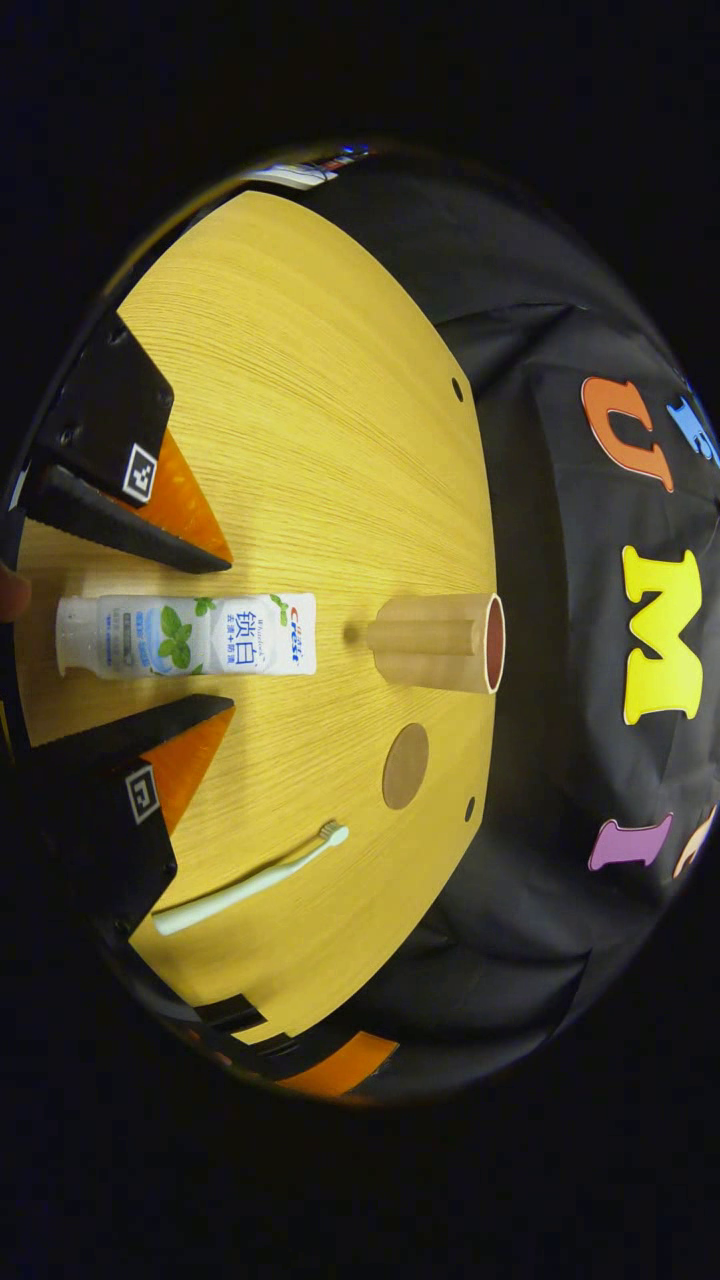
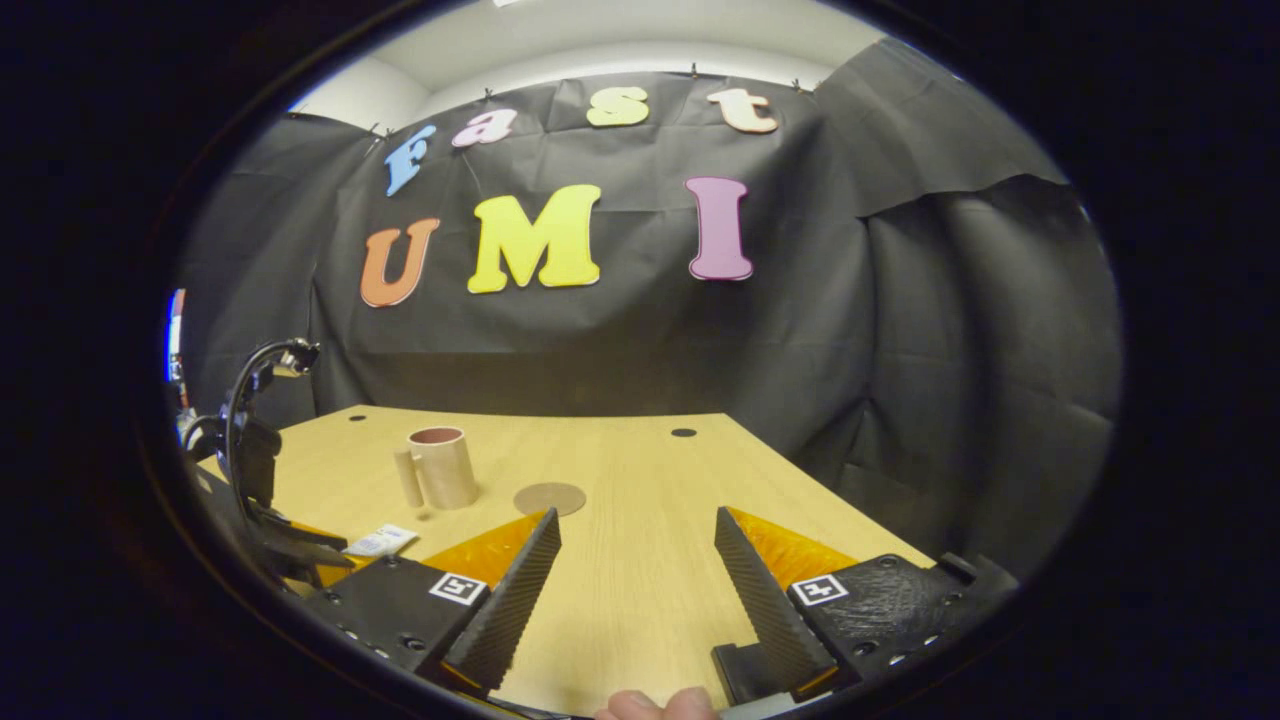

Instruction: Put the toothbrush and toothpaste on the desktop into the cup, then pick up the cup and place it on the coaster on the desktop.

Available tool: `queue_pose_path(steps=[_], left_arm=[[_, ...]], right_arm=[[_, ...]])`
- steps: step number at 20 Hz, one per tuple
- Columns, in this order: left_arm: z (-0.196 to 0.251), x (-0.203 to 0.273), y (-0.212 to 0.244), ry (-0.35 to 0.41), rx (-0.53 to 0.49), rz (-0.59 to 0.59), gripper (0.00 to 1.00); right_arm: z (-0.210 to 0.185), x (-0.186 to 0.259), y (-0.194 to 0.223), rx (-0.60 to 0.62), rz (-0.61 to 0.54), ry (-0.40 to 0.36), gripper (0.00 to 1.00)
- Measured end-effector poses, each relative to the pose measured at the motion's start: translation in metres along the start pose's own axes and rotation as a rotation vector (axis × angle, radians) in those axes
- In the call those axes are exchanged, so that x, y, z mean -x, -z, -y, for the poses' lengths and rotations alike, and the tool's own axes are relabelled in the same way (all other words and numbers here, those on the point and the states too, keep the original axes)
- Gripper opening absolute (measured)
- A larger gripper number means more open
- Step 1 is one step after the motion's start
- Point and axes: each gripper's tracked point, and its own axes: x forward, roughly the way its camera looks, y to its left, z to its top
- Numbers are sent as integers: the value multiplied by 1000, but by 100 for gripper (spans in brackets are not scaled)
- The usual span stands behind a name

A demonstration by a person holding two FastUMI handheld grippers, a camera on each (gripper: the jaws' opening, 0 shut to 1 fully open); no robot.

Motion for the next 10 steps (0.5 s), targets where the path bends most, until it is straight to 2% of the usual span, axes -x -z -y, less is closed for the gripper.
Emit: queue_pose_path(steps=[2, 3, 4, 5, 6, 8, 10], left_arm=[[-7, -2, 3, -20, 1, -10, 76], [-12, -4, 2, -34, 0, -17, 68], [-15, -5, 1, -40, -6, -23, 68], [-16, -7, 1, -42, -4, -32, 56], [-17, -9, 1, -44, 1, -36, 58], [-12, -8, 0, -44, 9, -29, 46], [-11, -3, 1, -48, 15, -18, 42]], right_arm=[[-6, -2, 5, 6, -18, -11, 96], [-10, -3, 9, 13, -28, -19, 94], [-12, -3, 11, 19, -36, -26, 96], [-16, -3, 14, 23, -43, -35, 94], [-19, -4, 15, 25, -50, -43, 94], [-29, -5, 23, 36, -77, -67, 94], [-37, -6, 32, 52, -107, -89, 95]])
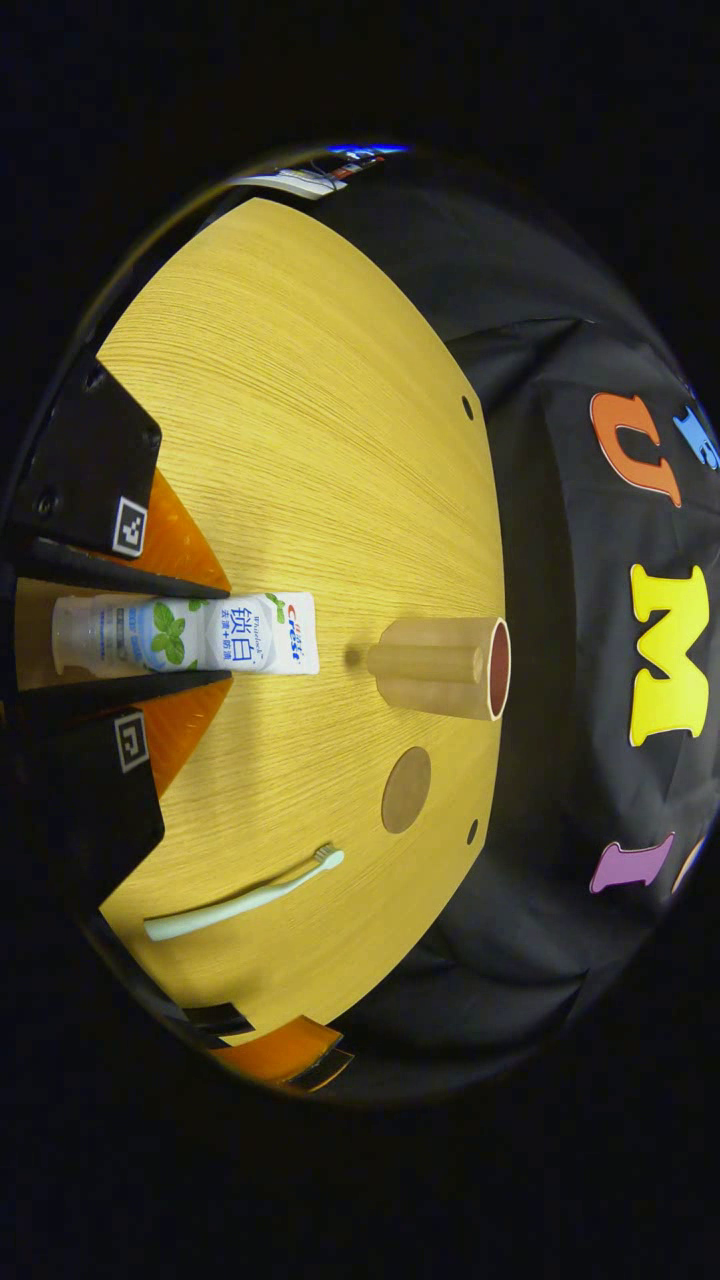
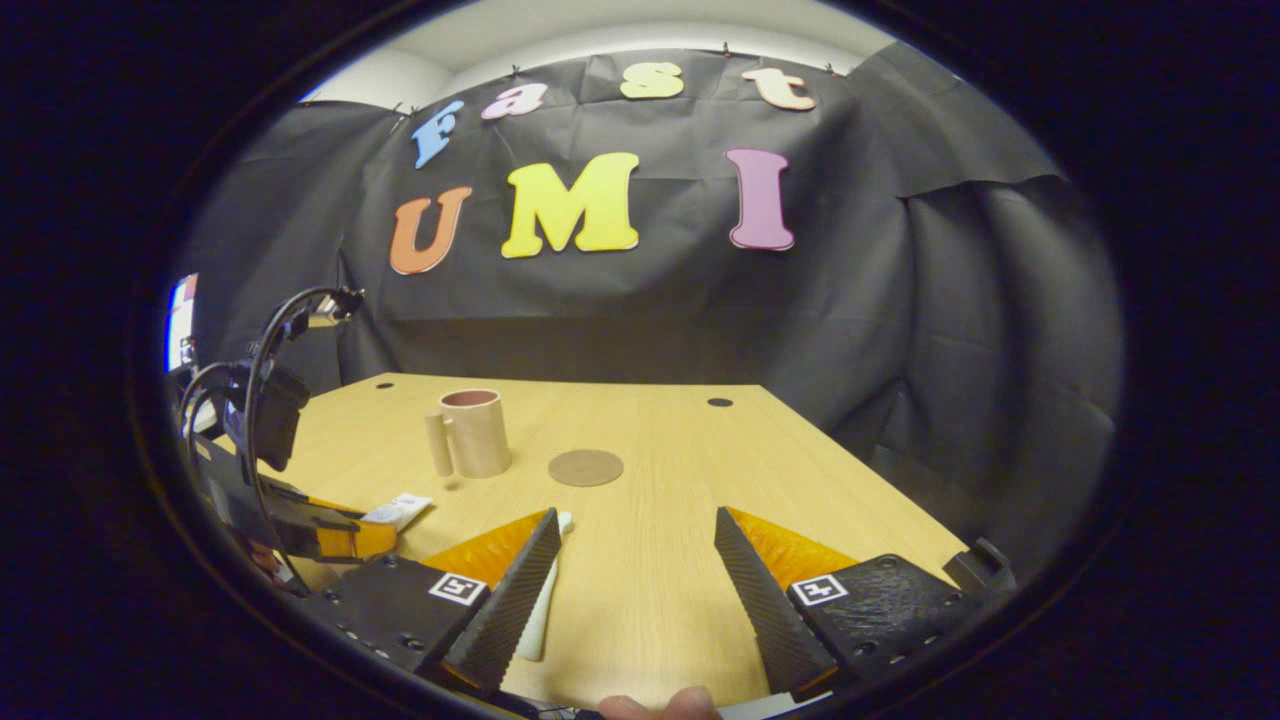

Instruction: Put the toothbrush and toothpaste on the desktop into the cup, then pick up the cup and place it on the coaster on the desktop.

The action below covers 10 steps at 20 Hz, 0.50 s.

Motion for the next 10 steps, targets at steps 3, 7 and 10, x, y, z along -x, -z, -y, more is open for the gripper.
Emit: queue_pose_path(steps=[3, 7, 10], left_arm=[[0, 0, -2, 17, 29, 20, 37], [1, 8, -5, 26, 25, 59, 36], [3, 26, -13, 33, 20, 111, 36]], right_arm=[[-12, -9, 13, -7, -58, -34, 94], [-30, -20, 27, -28, -141, -62, 95], [-39, -35, 33, -15, -208, -59, 94]])
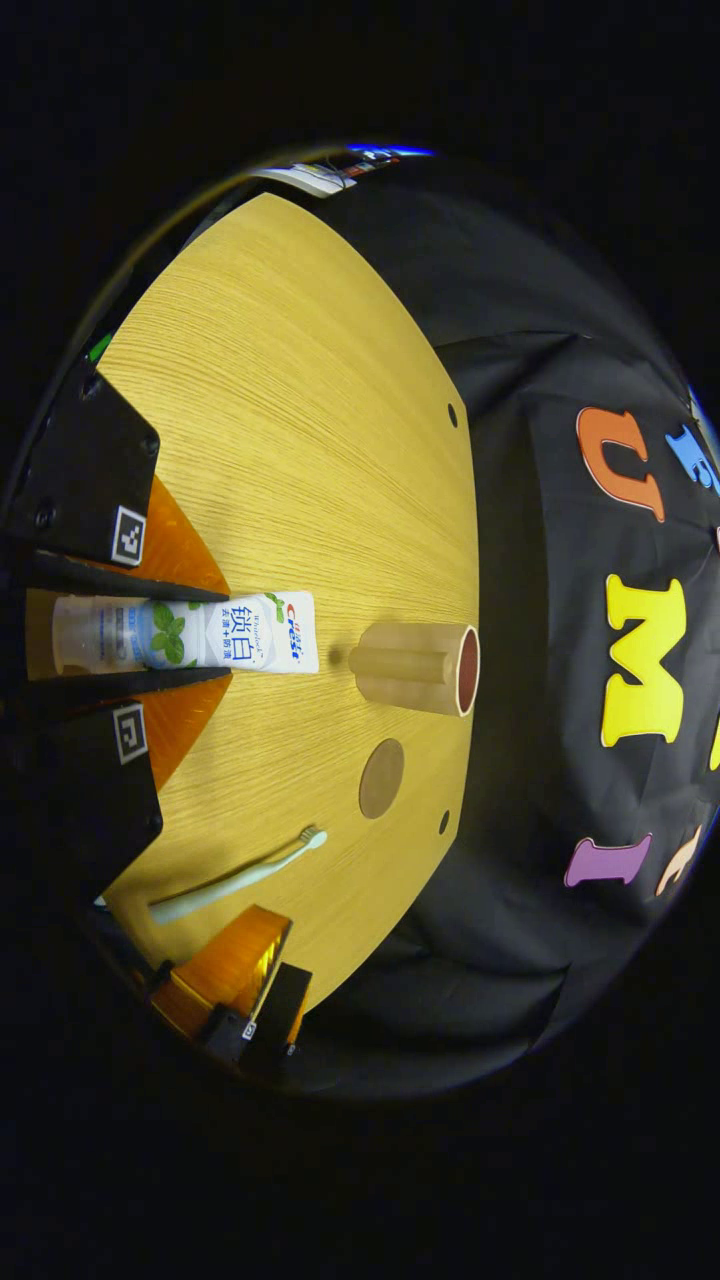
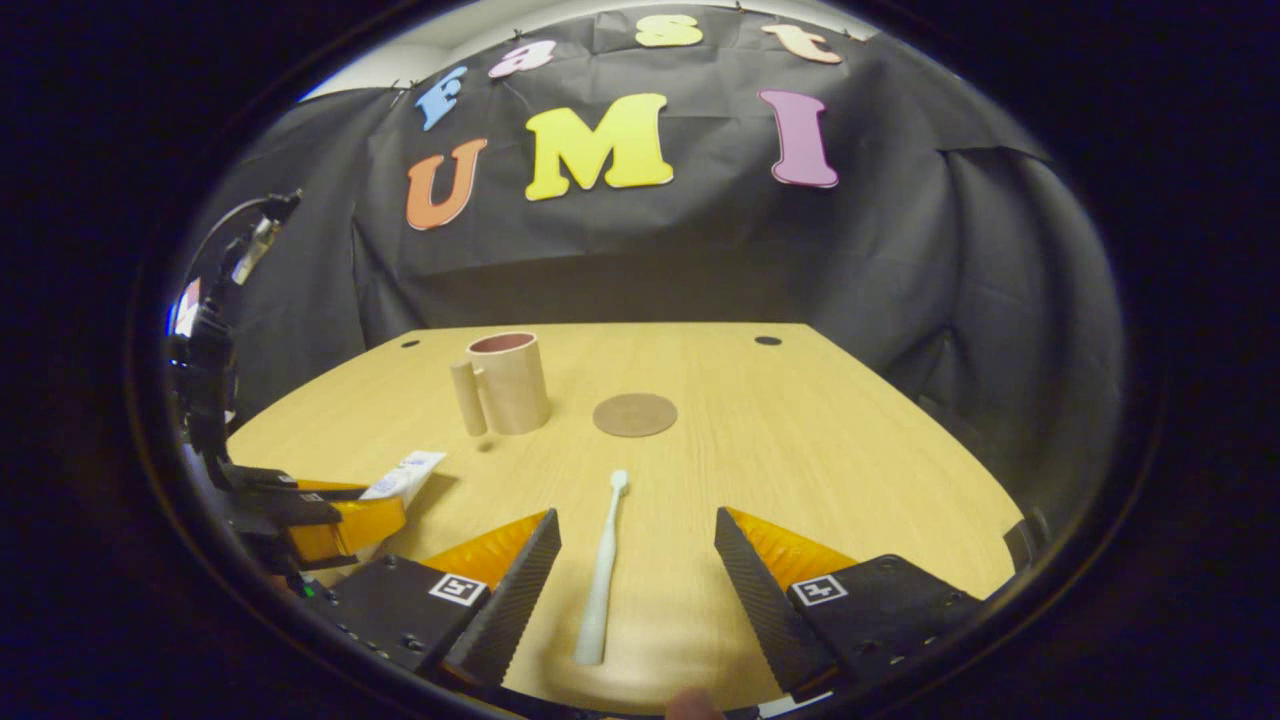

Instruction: Put the toothbrush and toothpaste on the desktop into the cup, then pick up the cup and place it on the coaster on the desktop.

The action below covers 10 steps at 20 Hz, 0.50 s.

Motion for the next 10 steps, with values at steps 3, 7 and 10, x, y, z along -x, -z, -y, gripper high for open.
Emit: queue_pose_path(steps=[3, 7, 10], left_arm=[[0, 7, -10, -1, 0, 52, 36], [0, 24, -26, -9, -15, 137, 36], [-3, 33, -38, -21, -26, 185, 36]], right_arm=[[-10, -19, 10, 20, -67, -5, 94], [-14, -41, 17, 68, -127, 25, 94], [-22, -52, 19, 67, -157, 13, 77]])
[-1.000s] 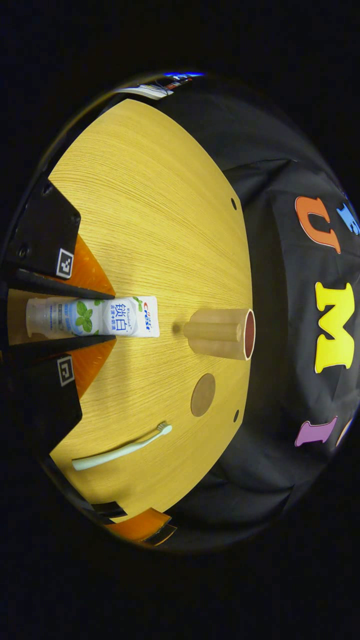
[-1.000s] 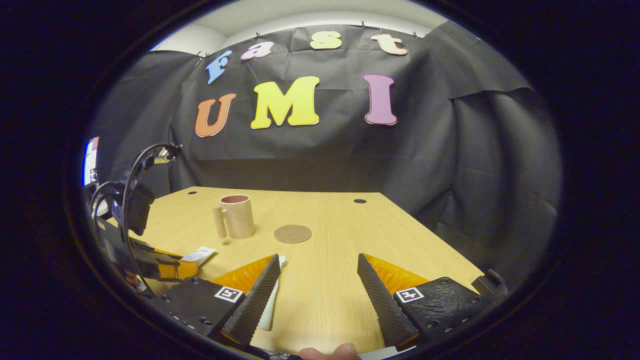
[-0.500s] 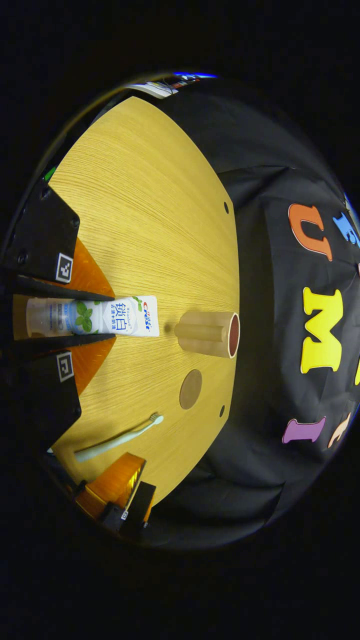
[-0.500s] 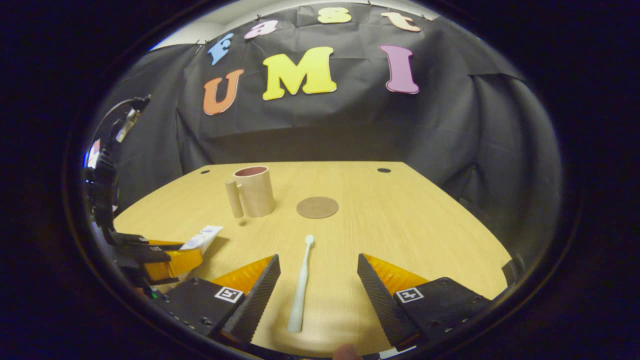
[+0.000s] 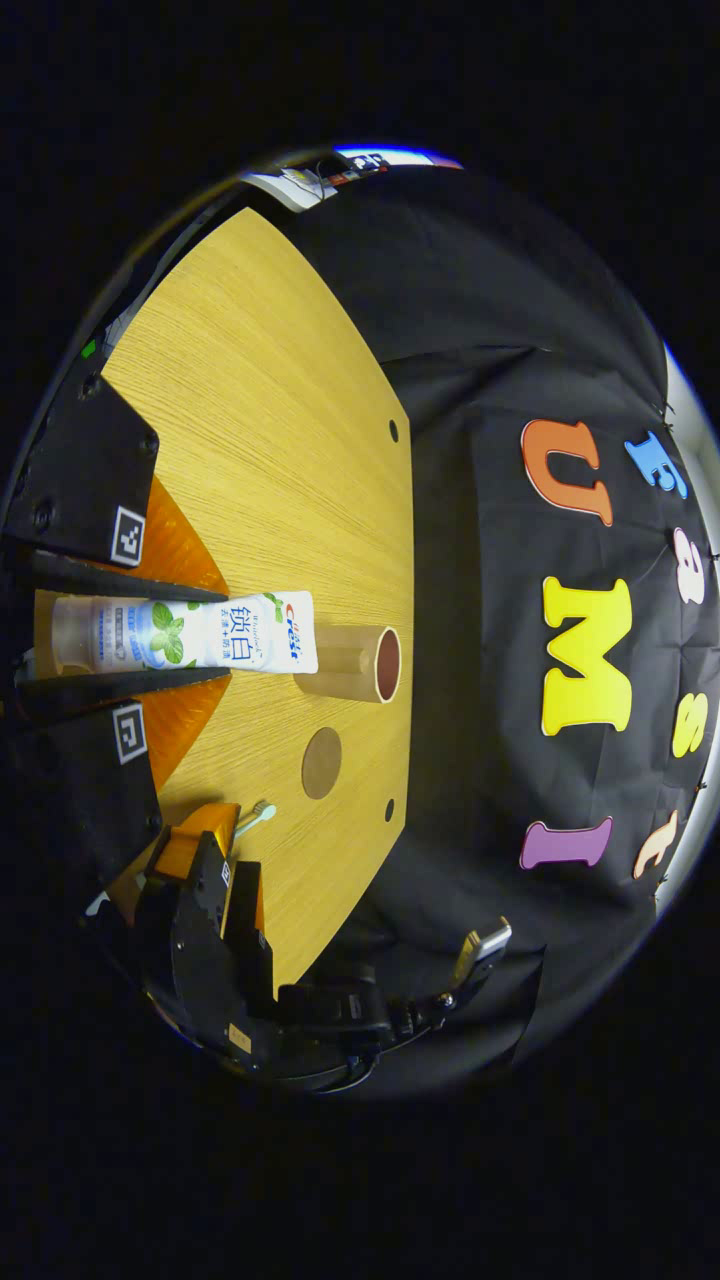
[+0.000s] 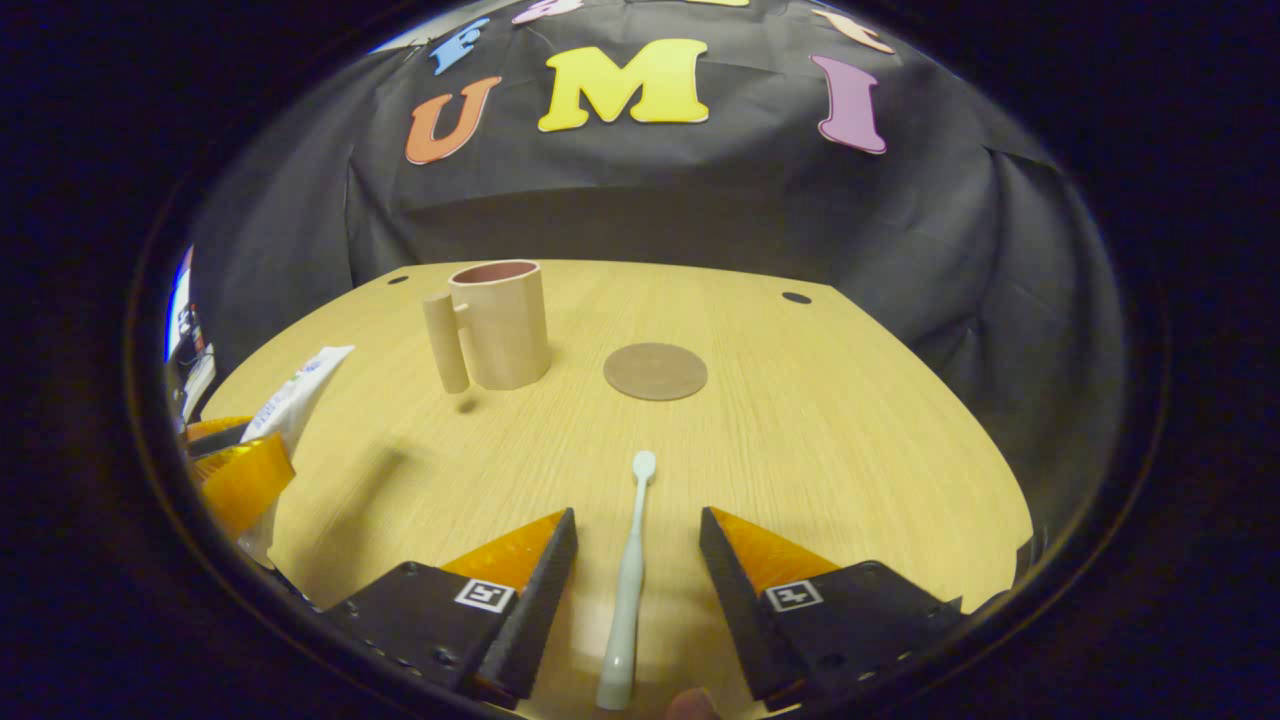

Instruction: Put the toothbrush and toothpaste on the desktop into the cup, then pick up the cup and place it on the coaster on the desktop.

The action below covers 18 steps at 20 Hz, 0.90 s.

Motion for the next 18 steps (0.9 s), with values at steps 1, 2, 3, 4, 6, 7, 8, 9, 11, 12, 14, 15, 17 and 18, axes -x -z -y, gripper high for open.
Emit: queue_pose_path(steps=[1, 2, 3, 4, 6, 7, 8, 9, 11, 12, 14, 15, 17, 18], left_arm=[[-1, 1, -2, -2, -1, 11, 36], [-1, 1, -4, -1, 3, 22, 36], [-2, 3, -9, -1, 12, 33, 35], [-1, 4, -13, 3, 21, 41, 36], [-3, 6, -19, 1, 22, 52, 36], [-4, 7, -22, -3, 19, 59, 36], [-4, 8, -26, -6, 16, 69, 36], [-4, 9, -30, -6, 15, 79, 36], [0, 8, -40, 9, 27, 101, 36], [4, 8, -46, 25, 34, 113, 36], [8, 7, -59, 36, 21, 139, 36], [10, 5, -68, 34, 14, 159, 36], [14, 1, -90, 36, 3, 211, 35], [14, -5, -105, 30, -3, 253, 35]], right_arm=[[-1, -2, 1, -1, -10, -1, 66], [0, -4, -1, -2, -16, 5, 64], [1, -6, 0, -17, -26, 4, 60], [1, -7, -1, -44, -36, -5, 54], [5, -11, 0, -109, -61, -9, 42], [8, -14, -2, -127, -60, -3, 25], [9, -16, -1, -140, -60, -10, 17], [8, -15, -1, -141, -61, -20, 3], [9, -16, -2, -144, -57, -39, 0], [10, -16, -2, -143, -54, -41, 0], [10, -12, -9, -161, -32, -66, 0], [12, -8, -14, -167, -15, -74, 0], [19, 3, -25, -169, 24, -83, 0], [22, 10, -29, -172, 42, -87, 0]])
